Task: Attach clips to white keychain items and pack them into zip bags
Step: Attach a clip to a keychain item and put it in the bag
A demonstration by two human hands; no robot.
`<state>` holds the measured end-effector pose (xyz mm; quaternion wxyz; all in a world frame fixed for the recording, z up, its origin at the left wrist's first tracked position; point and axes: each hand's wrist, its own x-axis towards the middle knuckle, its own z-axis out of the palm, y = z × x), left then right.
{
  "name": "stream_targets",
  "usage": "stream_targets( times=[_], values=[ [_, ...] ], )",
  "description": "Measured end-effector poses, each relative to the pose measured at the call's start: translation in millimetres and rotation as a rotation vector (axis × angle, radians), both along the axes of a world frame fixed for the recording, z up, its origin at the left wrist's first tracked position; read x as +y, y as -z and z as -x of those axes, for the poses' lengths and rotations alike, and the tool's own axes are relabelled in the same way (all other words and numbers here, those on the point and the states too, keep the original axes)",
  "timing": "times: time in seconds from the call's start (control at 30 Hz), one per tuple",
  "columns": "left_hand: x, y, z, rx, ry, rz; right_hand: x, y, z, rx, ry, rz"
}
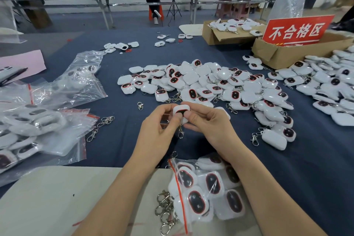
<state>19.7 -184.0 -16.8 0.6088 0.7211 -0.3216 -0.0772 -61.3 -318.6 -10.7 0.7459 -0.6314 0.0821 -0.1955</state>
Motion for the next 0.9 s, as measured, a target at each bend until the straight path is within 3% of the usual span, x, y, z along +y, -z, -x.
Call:
stream_targets(
  times=[0.9],
  values=[
    [-0.6, 0.0, -1.3, 0.058, 0.045, -0.049, -2.1, 0.5, 1.8, 0.036, -0.014, -0.087]
  ],
)
